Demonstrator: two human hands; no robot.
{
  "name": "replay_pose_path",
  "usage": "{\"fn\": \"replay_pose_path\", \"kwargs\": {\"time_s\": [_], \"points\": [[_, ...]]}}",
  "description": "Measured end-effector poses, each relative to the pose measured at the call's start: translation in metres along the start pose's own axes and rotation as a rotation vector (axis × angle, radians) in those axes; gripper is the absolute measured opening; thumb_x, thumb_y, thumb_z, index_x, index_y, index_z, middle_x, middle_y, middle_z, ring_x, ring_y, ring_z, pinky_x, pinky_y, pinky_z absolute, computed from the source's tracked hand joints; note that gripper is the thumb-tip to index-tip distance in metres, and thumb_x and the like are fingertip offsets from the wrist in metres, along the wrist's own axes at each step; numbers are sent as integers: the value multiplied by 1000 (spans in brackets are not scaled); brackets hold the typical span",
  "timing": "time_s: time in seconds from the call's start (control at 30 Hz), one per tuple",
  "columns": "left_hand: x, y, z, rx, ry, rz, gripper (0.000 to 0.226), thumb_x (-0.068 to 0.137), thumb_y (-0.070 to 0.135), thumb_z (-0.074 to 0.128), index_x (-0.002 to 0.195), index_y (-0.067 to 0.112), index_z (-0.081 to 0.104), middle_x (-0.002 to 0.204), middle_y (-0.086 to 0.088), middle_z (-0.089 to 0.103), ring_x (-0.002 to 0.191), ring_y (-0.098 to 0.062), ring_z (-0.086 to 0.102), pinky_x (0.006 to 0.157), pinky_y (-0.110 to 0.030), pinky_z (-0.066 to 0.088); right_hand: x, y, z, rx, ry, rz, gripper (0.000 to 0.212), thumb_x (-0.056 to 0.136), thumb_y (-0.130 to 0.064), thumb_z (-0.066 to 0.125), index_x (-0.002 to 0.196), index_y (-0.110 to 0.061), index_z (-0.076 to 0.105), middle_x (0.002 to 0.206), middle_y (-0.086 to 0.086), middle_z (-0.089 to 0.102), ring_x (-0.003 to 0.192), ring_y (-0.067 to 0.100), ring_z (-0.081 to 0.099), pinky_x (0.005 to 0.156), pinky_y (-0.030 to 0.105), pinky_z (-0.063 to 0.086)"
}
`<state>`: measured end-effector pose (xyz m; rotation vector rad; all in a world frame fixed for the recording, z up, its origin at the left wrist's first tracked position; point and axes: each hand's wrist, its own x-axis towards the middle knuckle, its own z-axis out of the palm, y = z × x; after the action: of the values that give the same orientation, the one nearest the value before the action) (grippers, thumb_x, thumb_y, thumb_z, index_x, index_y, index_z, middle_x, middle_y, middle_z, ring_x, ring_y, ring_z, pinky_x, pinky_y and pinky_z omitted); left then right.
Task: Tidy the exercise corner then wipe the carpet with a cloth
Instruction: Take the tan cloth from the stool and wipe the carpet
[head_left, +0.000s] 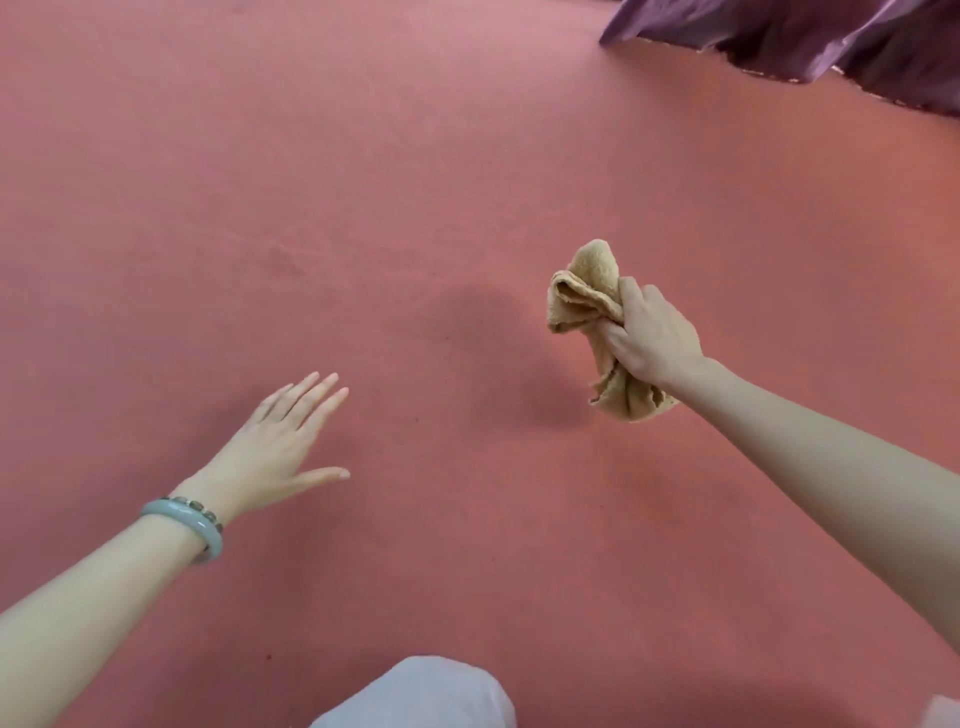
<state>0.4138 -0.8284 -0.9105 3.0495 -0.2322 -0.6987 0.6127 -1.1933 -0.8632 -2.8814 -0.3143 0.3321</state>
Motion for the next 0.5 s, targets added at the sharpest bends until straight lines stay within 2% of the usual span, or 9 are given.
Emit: {"fn": "replay_pose_path", "kwargs": {"time_s": [0.13, 0.23, 0.3, 0.43, 0.5], "points": [[24, -7, 5, -46, 36, 61, 91, 82, 74, 24, 146, 10, 27, 152, -10, 29, 142, -21, 16, 115, -29, 0, -13, -3, 1, -9, -12, 68, 30, 89, -37, 44, 107, -13, 41, 103, 14, 49, 93, 36, 52, 68, 37, 37], [38, -3, 15, -60, 60, 116, 89, 84, 72, 24, 145, 8, 29, 152, -11, 30, 141, -23, 19, 115, -28, -2, -30, 5, 7, 18, -154, 84, 16, 89, -31, 44, 93, -19, 35, 92, 7, 44, 90, 34, 51, 69, 35, 32], [42, -1, 20, -78, 77, 132, 86, 85, 69, 26, 145, 7, 29, 152, -11, 29, 141, -23, 19, 115, -26, -4, -40, 11, 19, -15, -194, 98, 16, 89, -30, 44, 91, -20, 32, 94, 9, 45, 93, 35, 51, 69, 35, 34], [36, -6, 34, -23, 109, 156, 85, 89, 69, 15, 145, 8, 30, 151, -11, 30, 141, -23, 19, 115, -26, -4, -43, 27, 36, -154, -51, 154, 29, 89, -34, 45, 111, -16, 42, 106, 13, 49, 99, 35, 51, 70, 40, 39], [34, -10, 40, -28, 104, 145, 83, 89, 68, 17, 145, 7, 31, 151, -12, 30, 141, -24, 20, 115, -27, -3, -43, 33, 40, -155, -24, 202, 33, 89, -35, 46, 115, -14, 42, 108, 16, 50, 100, 37, 52, 71, 41, 41]]}}
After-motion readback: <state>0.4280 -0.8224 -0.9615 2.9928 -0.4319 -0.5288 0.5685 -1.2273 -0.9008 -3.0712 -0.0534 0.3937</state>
